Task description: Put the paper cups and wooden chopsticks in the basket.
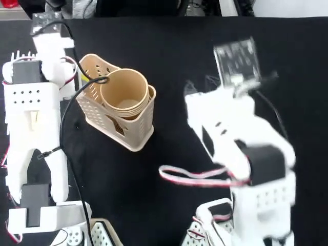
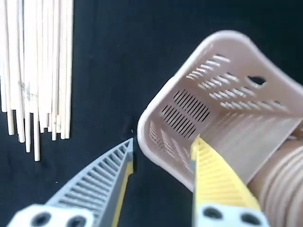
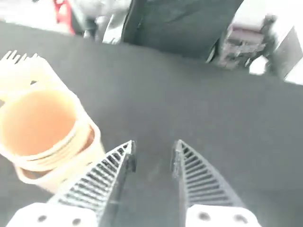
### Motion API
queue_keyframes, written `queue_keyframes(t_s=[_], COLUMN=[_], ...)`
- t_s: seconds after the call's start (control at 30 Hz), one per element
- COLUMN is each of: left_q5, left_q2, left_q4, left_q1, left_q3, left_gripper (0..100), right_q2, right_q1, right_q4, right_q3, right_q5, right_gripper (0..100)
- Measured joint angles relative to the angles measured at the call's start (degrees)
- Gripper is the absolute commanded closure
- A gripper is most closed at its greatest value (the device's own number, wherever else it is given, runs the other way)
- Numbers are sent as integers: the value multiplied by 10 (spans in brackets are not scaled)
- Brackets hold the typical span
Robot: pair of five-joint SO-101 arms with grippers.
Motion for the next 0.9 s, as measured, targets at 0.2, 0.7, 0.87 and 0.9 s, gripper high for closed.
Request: queue_keyframes(t_s=[0.2, 0.7, 0.87, 0.9], left_q5=[-23, -24, -24, -24], left_q2=[0, 0, 0, 0], left_q4=[-7, -7, -7, -7], left_q1=[0, 0, -11, -17], left_q3=[10, 13, 18, 18], left_gripper=[801, 801, 801, 801], right_q2=[211, 360, 360, 358], right_q1=[-26, -25, -25, -25], right_q4=[168, 204, 204, 204], right_q3=[-274, -420, -411, -396], right_q5=[-10, -84, -84, -84], right_gripper=[843, 843, 844, 844])
